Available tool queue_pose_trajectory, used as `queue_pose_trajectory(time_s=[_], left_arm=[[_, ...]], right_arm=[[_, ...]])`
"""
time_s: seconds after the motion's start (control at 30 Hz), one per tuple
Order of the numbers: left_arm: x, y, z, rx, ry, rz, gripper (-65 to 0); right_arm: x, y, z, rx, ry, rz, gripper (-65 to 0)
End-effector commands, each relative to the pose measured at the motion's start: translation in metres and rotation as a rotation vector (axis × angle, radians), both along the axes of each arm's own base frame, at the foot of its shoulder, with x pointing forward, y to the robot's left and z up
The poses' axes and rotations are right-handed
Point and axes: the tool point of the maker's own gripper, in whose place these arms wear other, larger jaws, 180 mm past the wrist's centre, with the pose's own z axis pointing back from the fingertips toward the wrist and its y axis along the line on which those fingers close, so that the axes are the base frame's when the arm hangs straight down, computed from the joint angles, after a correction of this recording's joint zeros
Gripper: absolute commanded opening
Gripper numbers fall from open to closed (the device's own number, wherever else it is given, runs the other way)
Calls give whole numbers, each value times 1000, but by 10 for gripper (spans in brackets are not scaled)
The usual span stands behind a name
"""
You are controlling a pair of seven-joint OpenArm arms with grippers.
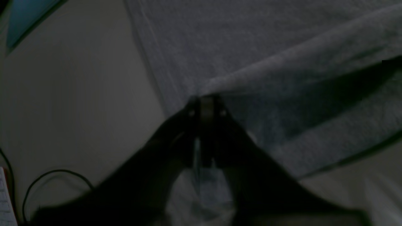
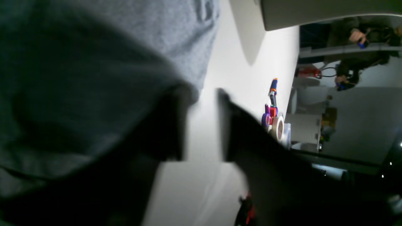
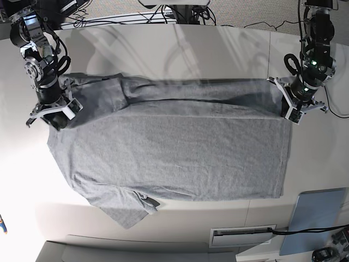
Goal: Fold the T-shirt properly
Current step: 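Fold the shoulder edge over onto the shirt body with both grippers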
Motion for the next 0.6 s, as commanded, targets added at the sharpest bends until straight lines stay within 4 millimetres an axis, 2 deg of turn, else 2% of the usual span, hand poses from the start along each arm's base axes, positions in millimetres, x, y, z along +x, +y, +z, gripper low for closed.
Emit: queue_pose_trajectory(time_s=[0.0, 0.07, 0.1, 0.27, 0.33, 0.43, 0.57], left_arm=[[8, 4, 14, 10, -47, -4, -431], [8, 4, 14, 10, -48, 1, -319], [8, 7, 14, 13, -50, 16, -296], [7, 28, 12, 53, -35, 128, -294], [4, 24, 9, 8, -7, 137, -305], [-3, 0, 3, -170, 38, 116, -402], [-6, -21, -1, -269, 46, 107, -625]], right_arm=[[7, -4, 15, -19, -44, 3, -387], [7, -6, 15, -24, -42, -8, -383], [7, -8, 14, -27, -40, -17, -383], [6, -24, 21, -32, -81, -118, -384], [3, -28, 20, 22, -92, -167, -399], [-6, -24, 6, 94, -56, -204, -498], [-15, -12, -9, 173, -34, -229, -650]])
